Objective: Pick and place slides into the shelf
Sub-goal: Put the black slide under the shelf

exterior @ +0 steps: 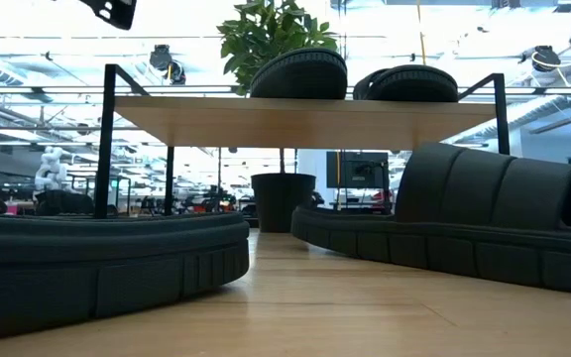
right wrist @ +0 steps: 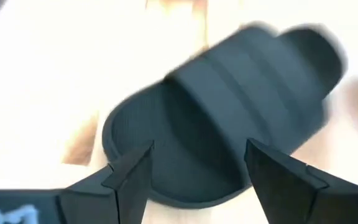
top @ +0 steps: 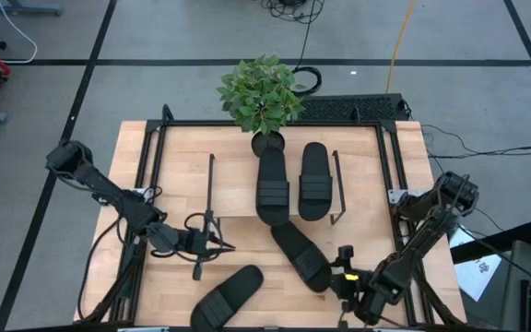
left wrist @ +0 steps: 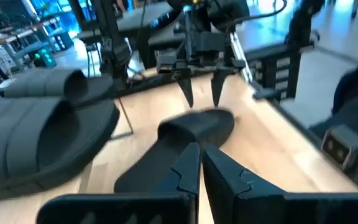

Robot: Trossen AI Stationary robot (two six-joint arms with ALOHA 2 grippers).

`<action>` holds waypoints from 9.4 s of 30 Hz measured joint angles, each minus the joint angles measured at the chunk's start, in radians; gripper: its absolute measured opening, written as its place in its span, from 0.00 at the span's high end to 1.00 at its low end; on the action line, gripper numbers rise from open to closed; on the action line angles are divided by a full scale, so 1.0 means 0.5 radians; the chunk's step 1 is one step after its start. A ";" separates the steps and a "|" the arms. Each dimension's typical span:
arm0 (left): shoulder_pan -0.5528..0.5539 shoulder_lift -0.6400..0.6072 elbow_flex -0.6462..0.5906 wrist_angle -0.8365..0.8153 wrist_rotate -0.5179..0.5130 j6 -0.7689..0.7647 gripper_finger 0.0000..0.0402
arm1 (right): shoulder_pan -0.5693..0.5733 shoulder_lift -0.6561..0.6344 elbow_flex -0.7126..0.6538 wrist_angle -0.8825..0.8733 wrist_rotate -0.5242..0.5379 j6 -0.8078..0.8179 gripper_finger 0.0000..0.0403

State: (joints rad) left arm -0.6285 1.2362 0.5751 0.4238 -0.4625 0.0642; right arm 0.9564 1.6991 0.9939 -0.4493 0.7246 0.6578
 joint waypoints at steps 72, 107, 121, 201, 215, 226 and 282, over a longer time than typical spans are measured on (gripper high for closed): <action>0.299 1.877 2.020 -1.379 -0.014 -1.275 0.05 | 0.360 -1.094 -0.352 0.263 1.160 -1.029 0.99; 0.222 1.890 2.020 -1.219 0.293 -0.671 0.97 | 0.360 -1.094 -0.354 0.262 1.000 -1.027 0.99; 0.269 1.888 2.021 -1.222 0.298 -0.625 0.92 | 0.369 -0.876 -0.354 0.552 0.360 -1.442 0.99; 0.238 1.701 1.755 -1.065 0.154 -0.689 0.61 | -0.094 0.207 -0.352 1.181 0.431 -1.505 0.46; 0.222 1.701 1.746 -1.053 0.234 -0.618 0.71 | -0.229 0.205 -0.351 1.221 0.306 -1.316 0.93; 0.034 1.648 1.748 -1.293 -0.143 -0.476 0.71 | -0.068 0.163 0.017 0.530 0.851 -1.033 0.99; -0.237 1.352 1.749 -2.006 -0.807 -0.819 0.71 | -0.358 0.794 0.789 -1.411 0.170 1.074 0.76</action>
State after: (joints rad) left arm -0.7467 1.9121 1.4498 -0.5793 -0.8661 -0.3454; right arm 0.7775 2.0964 1.3884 -1.1546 0.8094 1.1950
